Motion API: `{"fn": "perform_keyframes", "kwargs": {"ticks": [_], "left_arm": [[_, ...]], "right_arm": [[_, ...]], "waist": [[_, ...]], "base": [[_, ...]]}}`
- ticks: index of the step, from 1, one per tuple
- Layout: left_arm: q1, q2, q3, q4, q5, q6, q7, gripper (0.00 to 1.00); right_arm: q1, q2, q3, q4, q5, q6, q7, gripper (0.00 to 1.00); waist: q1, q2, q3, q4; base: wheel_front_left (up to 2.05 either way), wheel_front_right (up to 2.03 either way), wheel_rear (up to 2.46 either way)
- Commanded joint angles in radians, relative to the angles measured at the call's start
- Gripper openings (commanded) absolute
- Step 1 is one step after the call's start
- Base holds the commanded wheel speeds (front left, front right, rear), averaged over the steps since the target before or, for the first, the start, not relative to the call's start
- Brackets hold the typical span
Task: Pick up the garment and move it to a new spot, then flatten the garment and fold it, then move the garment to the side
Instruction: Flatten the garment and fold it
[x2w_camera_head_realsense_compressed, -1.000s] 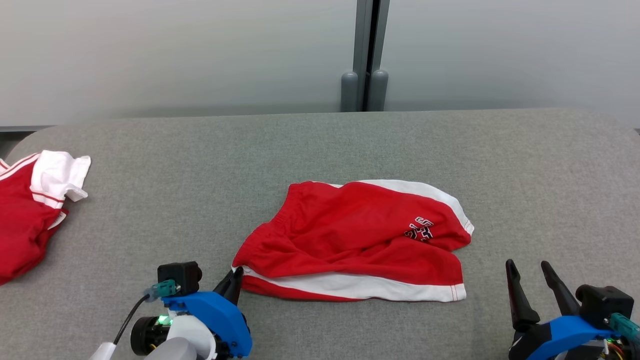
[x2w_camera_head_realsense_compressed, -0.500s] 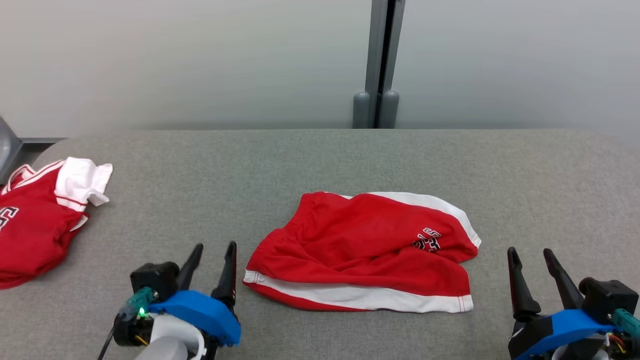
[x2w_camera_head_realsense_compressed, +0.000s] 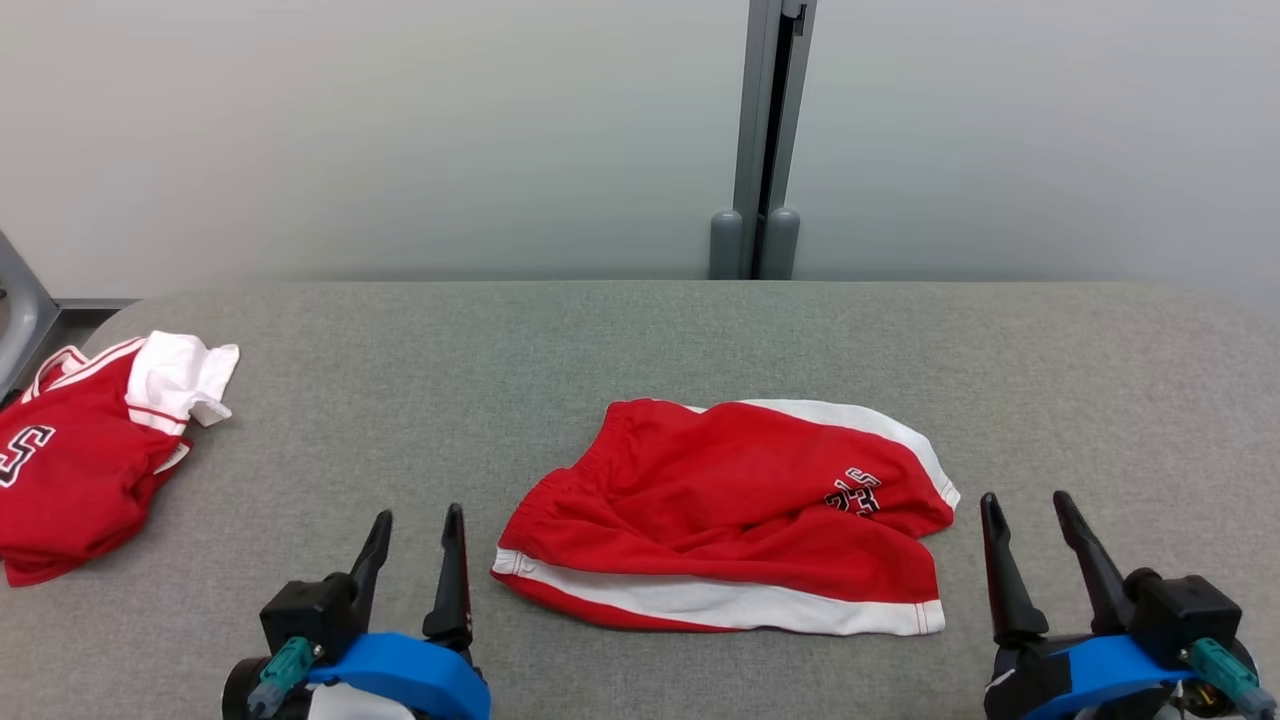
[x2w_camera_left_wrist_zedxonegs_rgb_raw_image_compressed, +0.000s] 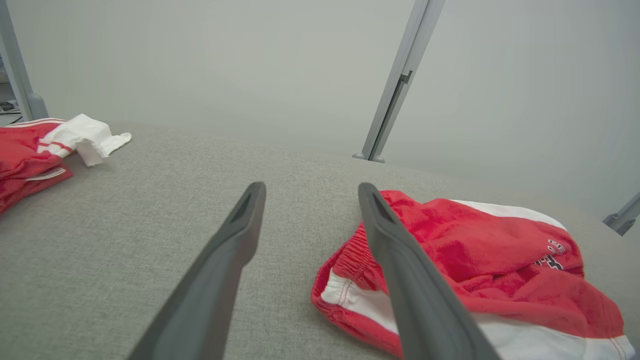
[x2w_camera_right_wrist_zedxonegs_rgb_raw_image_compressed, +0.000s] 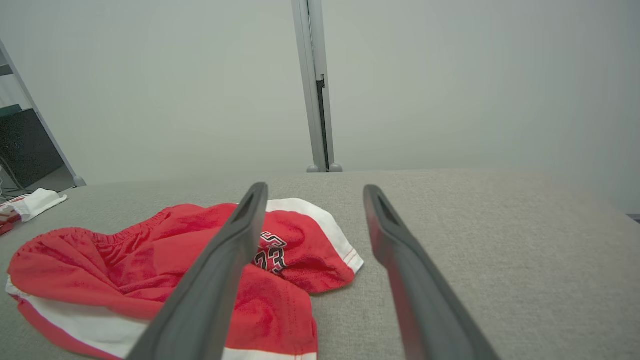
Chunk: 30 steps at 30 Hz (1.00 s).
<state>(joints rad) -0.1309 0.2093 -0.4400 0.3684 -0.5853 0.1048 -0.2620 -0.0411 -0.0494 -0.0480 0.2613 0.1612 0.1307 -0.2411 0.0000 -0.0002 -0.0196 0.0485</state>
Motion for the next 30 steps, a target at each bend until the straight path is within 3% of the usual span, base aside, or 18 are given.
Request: {"fn": "perform_keyframes", "kwargs": {"ticks": [1, 18, 30], "left_arm": [[0.014, -0.005, 0.013, 0.002, 0.014, -0.006, -0.004, 1.00], [0.022, -0.056, 0.099, 0.067, 0.113, -0.067, -0.004, 1.00], [0.002, -0.070, 0.109, 0.098, 0.142, -0.089, -0.004, 1.00]], "right_arm": [[-0.004, -0.002, 0.003, 0.011, 0.001, 0.000, -0.009, 1.00], [-0.038, -0.002, 0.026, 0.100, -0.012, 0.000, -0.025, 1.00], [0.009, -0.005, 0.039, 0.197, -0.232, 0.000, 0.054, 1.00]], "waist": [[0.0000, 0.0002, -0.004, -0.001], [0.0000, 0.0002, -0.006, -0.001], [0.0000, 0.0002, 0.023, 0.013]], "base": [[0.00, 0.00, 0.00], [0.00, 0.00, 0.00], [0.00, 0.00, 0.00]]}}
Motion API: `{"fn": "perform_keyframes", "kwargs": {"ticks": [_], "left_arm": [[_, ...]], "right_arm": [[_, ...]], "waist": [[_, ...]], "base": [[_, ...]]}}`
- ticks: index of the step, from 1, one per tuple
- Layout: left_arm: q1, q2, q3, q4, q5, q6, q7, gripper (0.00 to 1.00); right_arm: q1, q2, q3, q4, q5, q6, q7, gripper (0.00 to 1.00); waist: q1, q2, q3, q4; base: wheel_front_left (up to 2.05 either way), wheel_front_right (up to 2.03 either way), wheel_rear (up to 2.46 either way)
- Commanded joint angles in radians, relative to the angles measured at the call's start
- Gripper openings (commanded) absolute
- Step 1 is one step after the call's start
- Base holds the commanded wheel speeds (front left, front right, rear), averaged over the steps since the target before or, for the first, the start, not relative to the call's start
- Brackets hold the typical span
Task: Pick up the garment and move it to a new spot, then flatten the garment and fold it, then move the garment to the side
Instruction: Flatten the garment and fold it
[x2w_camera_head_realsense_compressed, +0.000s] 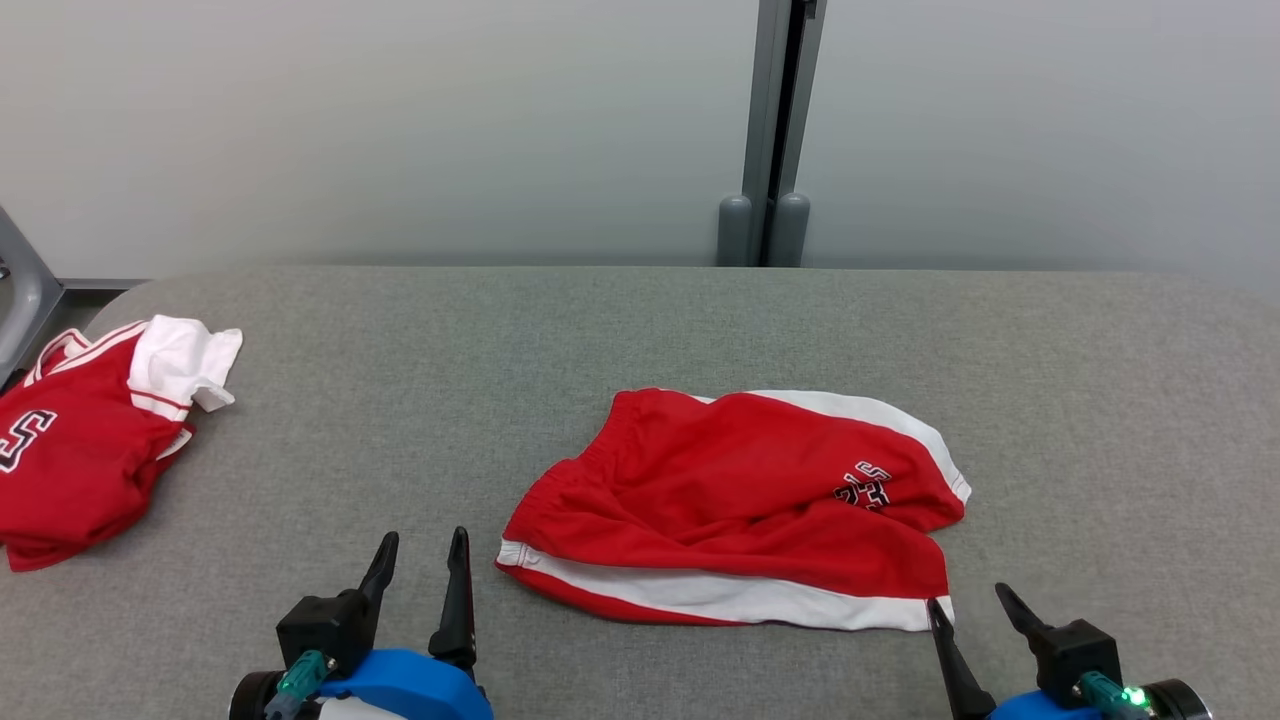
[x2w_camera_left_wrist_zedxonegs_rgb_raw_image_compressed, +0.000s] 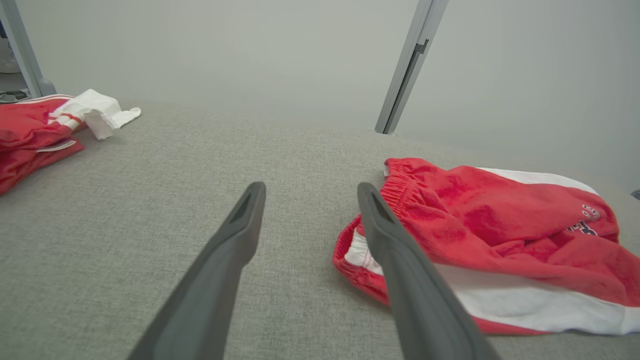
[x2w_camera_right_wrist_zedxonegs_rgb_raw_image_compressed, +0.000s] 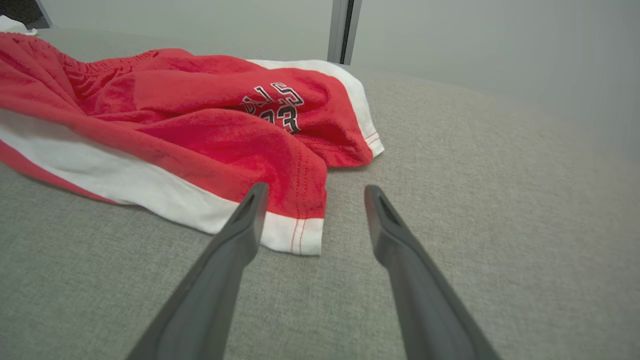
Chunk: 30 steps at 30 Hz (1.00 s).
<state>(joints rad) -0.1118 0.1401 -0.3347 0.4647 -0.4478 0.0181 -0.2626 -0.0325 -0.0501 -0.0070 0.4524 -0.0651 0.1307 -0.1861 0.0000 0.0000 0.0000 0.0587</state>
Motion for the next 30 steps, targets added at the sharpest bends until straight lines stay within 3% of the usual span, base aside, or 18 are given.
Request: {"fn": "perform_keyframes", "kwargs": {"ticks": [1, 14, 17, 18, 24, 27, 30], "left_arm": [[-0.017, -0.001, 0.005, 0.003, 0.008, -0.004, -0.003, 1.00], [-0.019, -0.005, 0.013, 0.019, 0.027, -0.014, -0.003, 1.00], [-0.014, -0.005, 0.018, 0.021, 0.030, -0.016, -0.003, 1.00], [-0.012, -0.004, 0.019, 0.021, 0.031, -0.016, -0.003, 1.00], [-0.005, -0.004, 0.021, 0.022, 0.035, -0.018, -0.003, 1.00], [-0.004, -0.004, 0.021, 0.022, 0.037, -0.019, -0.003, 1.00], [-0.004, -0.004, 0.021, 0.023, 0.041, -0.021, -0.003, 1.00]], "right_arm": [[-0.005, -0.005, -0.004, 0.022, -0.011, 0.000, 0.003, 1.00], [-0.116, -0.018, 0.011, 0.249, -0.071, 0.000, -0.032, 1.00], [-0.133, -0.016, 0.015, 0.278, -0.082, 0.000, -0.041, 0.83], [-0.138, -0.016, 0.018, 0.289, -0.085, 0.000, -0.045, 0.73], [-0.164, -0.020, 0.028, 0.341, -0.099, 0.000, -0.055, 0.48], [-0.180, -0.019, 0.032, 0.373, -0.105, 0.000, -0.061, 0.49], [-0.197, -0.018, 0.033, 0.400, -0.110, 0.000, -0.063, 0.68]], "waist": [[0.0000, 0.0000, 0.006, 0.005], [0.0000, 0.0000, 0.034, 0.033], [0.0000, 0.0000, 0.034, 0.034], [0.0000, 0.0000, 0.034, 0.034], [0.0000, 0.0000, 0.034, 0.035], [0.0000, 0.0000, 0.035, 0.036], [0.0000, 0.0000, 0.038, 0.036]], "base": [[0.00, 0.00, 0.00], [0.00, 0.00, 0.00], [0.00, 0.00, 0.00], [0.00, 0.00, 0.00], [0.00, 0.00, 0.00], [0.00, 0.00, 0.00], [0.00, 0.00, 0.00]]}}
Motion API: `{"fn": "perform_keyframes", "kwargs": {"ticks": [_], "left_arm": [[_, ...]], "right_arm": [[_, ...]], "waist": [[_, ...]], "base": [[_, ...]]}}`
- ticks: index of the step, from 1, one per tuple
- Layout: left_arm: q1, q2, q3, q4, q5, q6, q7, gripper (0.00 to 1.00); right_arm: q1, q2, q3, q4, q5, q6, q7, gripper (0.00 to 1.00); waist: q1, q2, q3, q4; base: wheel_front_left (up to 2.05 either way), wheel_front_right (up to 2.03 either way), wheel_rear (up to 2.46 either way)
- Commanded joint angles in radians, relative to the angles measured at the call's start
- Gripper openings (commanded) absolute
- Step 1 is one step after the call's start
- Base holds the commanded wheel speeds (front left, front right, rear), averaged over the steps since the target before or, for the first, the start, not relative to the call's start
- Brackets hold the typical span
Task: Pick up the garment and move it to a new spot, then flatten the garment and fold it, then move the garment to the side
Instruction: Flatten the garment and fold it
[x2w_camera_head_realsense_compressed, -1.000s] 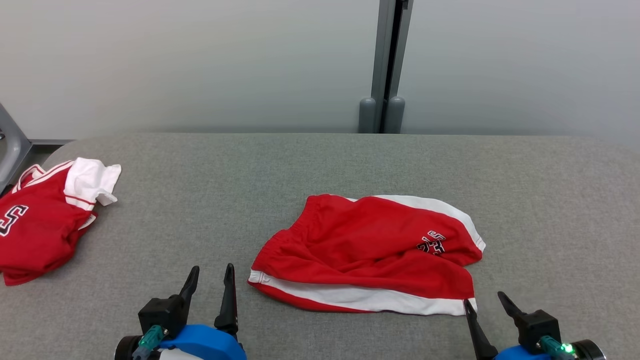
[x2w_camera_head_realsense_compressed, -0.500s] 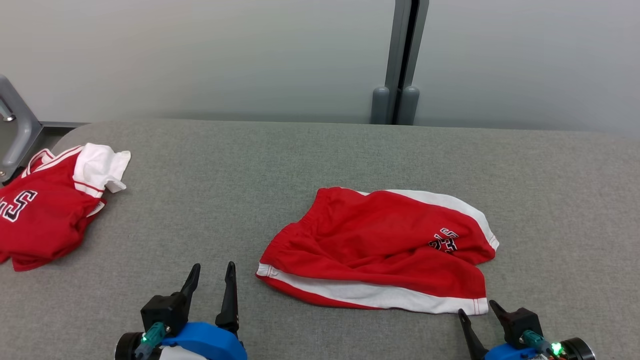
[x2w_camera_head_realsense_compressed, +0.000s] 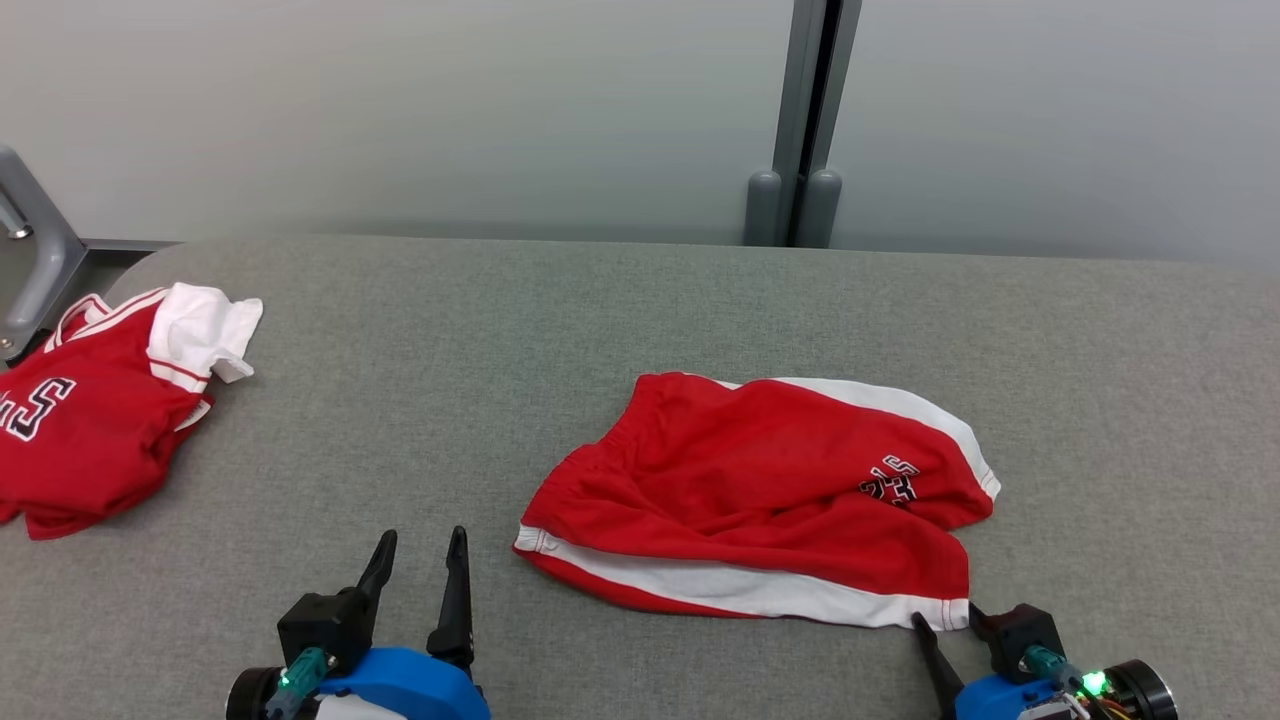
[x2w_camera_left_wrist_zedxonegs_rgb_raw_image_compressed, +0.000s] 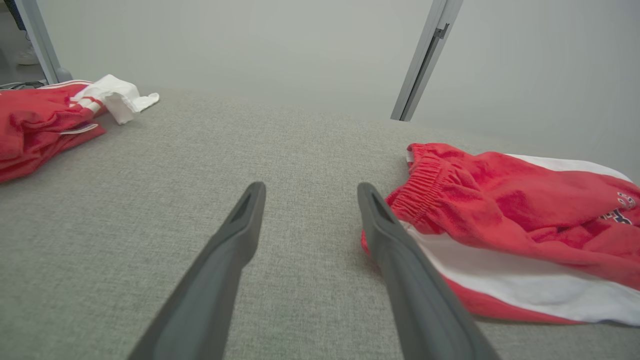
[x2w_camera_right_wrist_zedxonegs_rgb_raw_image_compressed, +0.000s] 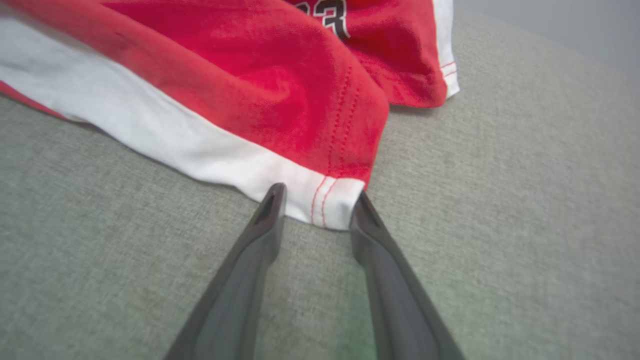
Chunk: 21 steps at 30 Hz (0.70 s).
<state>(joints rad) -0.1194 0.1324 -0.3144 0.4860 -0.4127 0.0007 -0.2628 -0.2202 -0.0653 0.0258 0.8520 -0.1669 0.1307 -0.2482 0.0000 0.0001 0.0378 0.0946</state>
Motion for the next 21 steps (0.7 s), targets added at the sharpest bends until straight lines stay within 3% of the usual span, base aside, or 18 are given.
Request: {"fn": "perform_keyframes", "kwargs": {"ticks": [1, 4, 6, 7, 9, 10, 12, 21], "left_arm": [[0.004, 0.004, 0.001, 0.002, 0.006, -0.002, -0.003, 1.00], [0.000, 0.004, 0.002, 0.001, 0.008, -0.001, -0.003, 1.00], [-0.003, 0.004, 0.002, 0.000, 0.009, 0.000, -0.003, 1.00], [-0.004, 0.003, 0.002, -0.001, 0.010, 0.000, -0.003, 1.00], [-0.006, 0.002, 0.003, -0.003, 0.010, 0.001, -0.003, 1.00], [-0.005, 0.001, 0.004, -0.004, 0.009, 0.001, -0.003, 1.00], [-0.006, 0.003, 0.001, -0.006, 0.007, -0.010, -0.003, 1.00], [-0.069, 0.028, -0.096, 0.045, 0.048, -0.084, 0.058, 1.00]], "right_arm": [[-0.016, -0.002, 0.001, 0.009, -0.009, 0.000, -0.002, 0.69], [-0.038, -0.003, 0.003, 0.040, -0.011, 0.000, -0.004, 0.72], [-0.050, -0.004, 0.006, 0.060, -0.011, 0.000, -0.004, 0.46], [-0.055, -0.003, 0.008, 0.069, -0.010, 0.000, -0.004, 0.42], [-0.062, -0.004, 0.012, 0.080, -0.008, 0.000, -0.004, 0.25], [-0.063, -0.003, 0.013, 0.084, -0.005, 0.000, -0.005, 0.10], [-0.066, -0.002, 0.012, 0.083, 0.005, 0.000, -0.007, 0.00], [-0.084, -0.003, 0.042, 0.034, 0.058, 0.000, -0.015, 0.00]], "waist": [[0.0000, -0.0001, 0.001, 0.000], [0.0000, -0.0001, 0.007, 0.000], [0.0000, -0.0001, 0.010, 0.001], [0.0000, -0.0001, 0.011, 0.002], [0.0000, -0.0001, 0.013, 0.002], [0.0000, -0.0001, 0.014, 0.001], [0.0000, -0.0001, 0.016, -0.001], [0.0000, -0.0001, 0.028, -0.022]], "base": [[0.00, 0.00, 0.00], [0.00, 0.00, 0.00], [0.00, 0.00, 0.00], [0.00, 0.00, 0.00], [0.00, 0.00, 0.00], [0.00, 0.00, 0.00], [0.00, 0.00, 0.00], [0.00, 0.00, 0.00]]}}
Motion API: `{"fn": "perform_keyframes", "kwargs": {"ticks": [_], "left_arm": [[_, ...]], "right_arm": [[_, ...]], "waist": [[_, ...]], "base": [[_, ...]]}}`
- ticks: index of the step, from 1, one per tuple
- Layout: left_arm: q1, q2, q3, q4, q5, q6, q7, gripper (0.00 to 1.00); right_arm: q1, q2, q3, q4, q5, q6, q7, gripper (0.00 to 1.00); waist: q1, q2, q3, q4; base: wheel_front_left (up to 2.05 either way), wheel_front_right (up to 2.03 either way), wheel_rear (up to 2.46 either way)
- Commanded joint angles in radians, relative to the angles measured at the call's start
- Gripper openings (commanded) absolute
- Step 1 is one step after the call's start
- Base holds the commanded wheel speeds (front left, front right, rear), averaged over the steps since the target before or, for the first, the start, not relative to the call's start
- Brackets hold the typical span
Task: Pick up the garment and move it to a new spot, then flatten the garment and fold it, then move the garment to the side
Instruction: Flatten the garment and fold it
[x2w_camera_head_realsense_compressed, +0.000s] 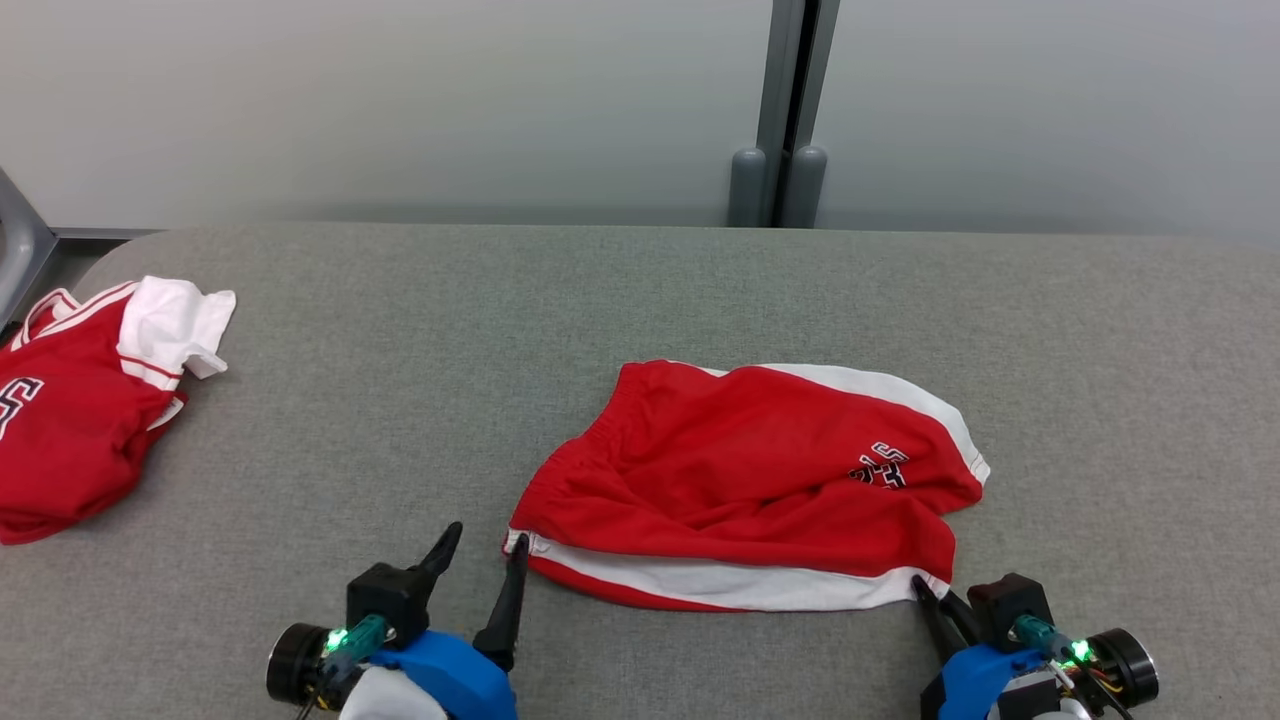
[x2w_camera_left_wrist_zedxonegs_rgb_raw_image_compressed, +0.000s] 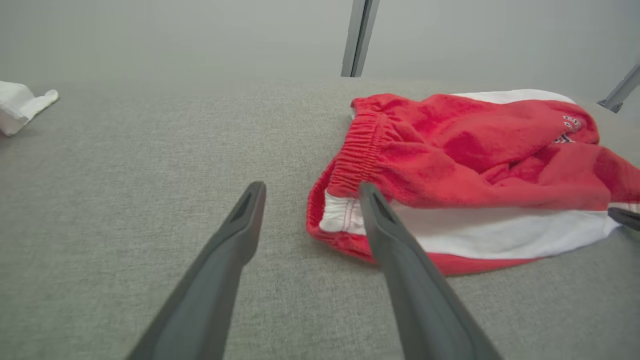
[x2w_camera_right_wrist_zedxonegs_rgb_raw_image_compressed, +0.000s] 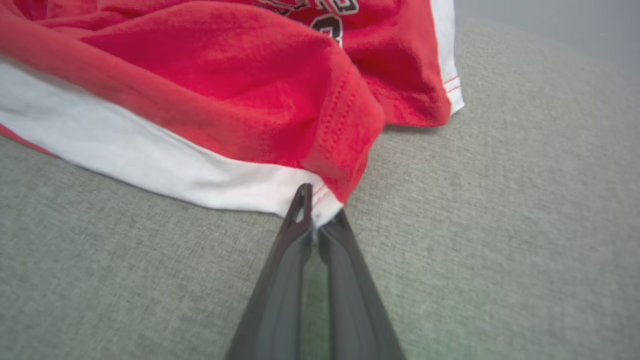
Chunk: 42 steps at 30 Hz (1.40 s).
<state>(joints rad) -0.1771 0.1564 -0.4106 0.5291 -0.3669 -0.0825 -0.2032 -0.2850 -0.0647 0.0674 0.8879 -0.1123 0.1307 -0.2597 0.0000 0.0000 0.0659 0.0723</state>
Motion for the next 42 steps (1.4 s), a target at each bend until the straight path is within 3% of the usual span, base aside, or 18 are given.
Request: {"fn": "perform_keyframes", "kwargs": {"ticks": [1, 6, 14, 18, 21, 23, 24, 35, 41, 42], "left_arm": [[-0.024, 0.011, -0.017, 0.011, 0.010, -0.010, 0.013, 1.00], [-0.087, 0.037, -0.093, 0.072, 0.005, -0.042, 0.089, 1.00], [-0.161, 0.033, -0.156, 0.159, -0.053, -0.050, 0.110, 1.00], [-0.182, 0.036, -0.205, 0.177, -0.092, -0.050, 0.111, 0.49], [-0.192, 0.037, -0.232, 0.184, -0.117, -0.050, 0.089, 0.35], [-0.197, 0.038, -0.246, 0.194, -0.131, -0.050, 0.081, 0.08], [-0.200, 0.040, -0.259, 0.197, -0.138, -0.050, 0.084, 0.00], [-0.216, 0.097, -0.282, 0.160, -0.170, -0.042, 0.003, 0.00], [-0.184, 0.130, -0.261, 0.043, -0.186, -0.036, -0.015, 0.00], [-0.168, 0.139, -0.249, -0.021, -0.211, -0.036, -0.010, 0.00]], "right_arm": [[-0.021, -0.006, 0.005, -0.006, 0.007, 0.000, -0.004, 0.00], [-0.027, -0.013, 0.023, -0.017, 0.025, 0.000, -0.002, 0.00], [-0.043, -0.016, 0.050, -0.021, 0.048, 0.000, 0.003, 0.00], [-0.045, -0.020, 0.056, -0.025, 0.055, 0.000, 0.003, 0.00], [-0.047, -0.023, 0.056, -0.028, 0.059, 0.000, 0.003, 0.00], [-0.048, -0.024, 0.056, -0.029, 0.063, 0.000, 0.002, 0.00], [-0.048, -0.025, 0.055, -0.029, 0.064, 0.000, 0.002, 0.00], [-0.039, -0.027, 0.074, -0.099, 0.187, 0.000, 0.003, 0.00], [0.008, -0.076, 0.133, -0.256, 0.298, 0.000, 0.049, 0.00], [0.031, -0.096, 0.151, -0.338, 0.337, 0.000, 0.077, 0.00]], "waist": [[0.0000, 0.0000, 0.001, -0.001], [0.0000, 0.0000, 0.011, -0.008], [0.0000, 0.0000, 0.026, -0.022], [0.0000, 0.0000, 0.031, -0.028], [0.0000, 0.0000, 0.033, -0.032], [0.0000, 0.0000, 0.034, -0.033], [0.0000, 0.0000, 0.034, -0.034], [0.0000, 0.0000, 0.007, -0.036], [0.0000, 0.0000, -0.046, -0.037], [0.0000, 0.0000, -0.069, -0.041]], "base": [[0.00, 0.00, 0.00], [0.00, 0.00, 0.00], [0.00, 0.00, 0.00], [0.00, 0.00, 0.00], [0.00, 0.00, 0.00], [0.00, 0.00, 0.00], [0.00, 0.00, 0.00], [0.00, 0.00, 0.00], [0.00, 0.00, 0.00], [0.00, 0.00, 0.00]]}}
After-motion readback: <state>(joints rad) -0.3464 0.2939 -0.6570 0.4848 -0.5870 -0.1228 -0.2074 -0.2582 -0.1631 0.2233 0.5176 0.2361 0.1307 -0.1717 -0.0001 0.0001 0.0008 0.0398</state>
